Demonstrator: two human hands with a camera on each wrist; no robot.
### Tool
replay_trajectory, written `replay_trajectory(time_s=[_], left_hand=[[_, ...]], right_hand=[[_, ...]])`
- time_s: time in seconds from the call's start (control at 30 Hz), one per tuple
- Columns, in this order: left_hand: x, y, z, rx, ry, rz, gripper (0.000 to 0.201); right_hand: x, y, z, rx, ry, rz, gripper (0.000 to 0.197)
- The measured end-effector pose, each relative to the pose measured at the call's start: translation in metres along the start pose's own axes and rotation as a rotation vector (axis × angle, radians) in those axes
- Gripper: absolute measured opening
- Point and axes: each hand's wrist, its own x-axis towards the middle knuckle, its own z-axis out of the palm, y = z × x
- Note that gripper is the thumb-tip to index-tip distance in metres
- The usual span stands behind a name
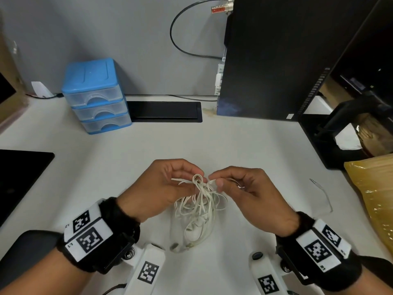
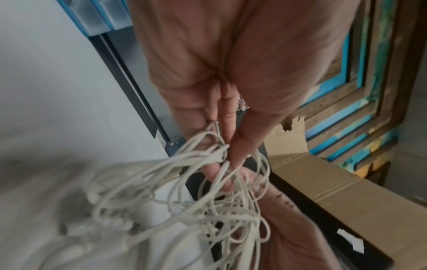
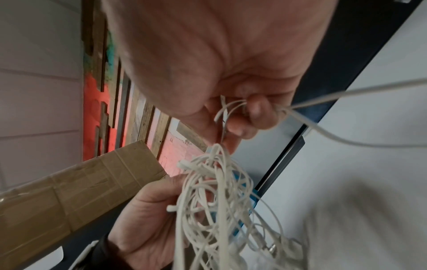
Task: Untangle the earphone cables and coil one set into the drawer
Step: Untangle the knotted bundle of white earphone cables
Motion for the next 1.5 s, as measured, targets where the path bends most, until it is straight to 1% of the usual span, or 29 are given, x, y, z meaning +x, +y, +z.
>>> replay_trajectory(time_s=[0.1,0.2,0.33,0.37,0.43,0.53,0.6,0.67,0.73,0.87,0.97,1.0,1.07,1.17,1.27,1.37,1.43,1.5], left_hand=[[-0.001,0.004,0.0,-0.046,-0.006,-0.049,0.023],[-0.003,0.006,0.001,-0.06,-0.016,-0.069,0.022],[-0.002,0.004,0.003,-0.049,0.015,-0.088,0.021],[-0.002,0.004,0.002,-0.049,0.031,-0.086,0.02],[-0.001,0.003,0.001,-0.055,0.079,-0.086,0.019],[0.001,0.003,-0.001,-0.08,0.147,-0.094,0.018],[0.002,0.004,-0.001,-0.093,0.181,-0.098,0.017],[0.002,0.004,0.0,-0.1,0.204,-0.105,0.016],[0.002,0.005,0.001,-0.11,0.213,-0.111,0.016],[0.002,0.005,0.002,-0.124,0.203,-0.121,0.016],[0.002,0.004,0.002,-0.119,0.2,-0.129,0.016],[0.002,0.004,0.002,-0.117,0.2,-0.131,0.016],[0.002,0.004,0.002,-0.111,0.205,-0.131,0.017],[0.003,0.003,0.001,-0.099,0.219,-0.126,0.017],[0.003,0.002,0.0,-0.101,0.217,-0.124,0.017],[0.003,0.002,0.001,-0.1,0.218,-0.123,0.016],[0.004,0.001,0.0,-0.099,0.222,-0.12,0.016],[0.004,0.001,-0.001,-0.102,0.224,-0.114,0.016]], right_hand=[[0.002,0.003,-0.001,0.019,0.035,0.033,0.015],[0.002,0.005,0.0,0.026,0.004,0.041,0.013],[0.0,0.002,0.003,0.028,-0.042,0.058,0.012],[-0.001,0.001,0.004,-0.017,-0.022,0.042,0.013],[-0.002,-0.001,0.005,-0.086,0.069,0.019,0.016],[-0.003,-0.007,0.008,-0.039,0.245,-0.025,0.01],[-0.006,-0.011,0.01,-0.046,0.292,-0.093,0.012],[-0.01,-0.013,0.015,-0.072,0.275,-0.162,0.019],[-0.014,-0.011,0.023,-0.153,0.243,-0.201,0.018],[-0.017,-0.001,0.031,-0.37,0.221,-0.129,0.024],[-0.016,0.002,0.031,-0.435,0.229,-0.113,0.017],[-0.016,0.002,0.031,-0.415,0.223,-0.104,0.014],[-0.014,0.001,0.029,-0.284,0.191,-0.062,0.01],[-0.011,-0.004,0.024,-0.071,0.123,-0.023,0.014],[-0.008,-0.005,0.021,0.083,0.107,0.029,0.013],[-0.008,-0.002,0.02,0.181,0.077,0.1,0.017],[-0.008,-0.006,0.02,0.227,0.045,0.099,0.016],[-0.008,-0.01,0.017,0.291,0.053,0.105,0.016]])
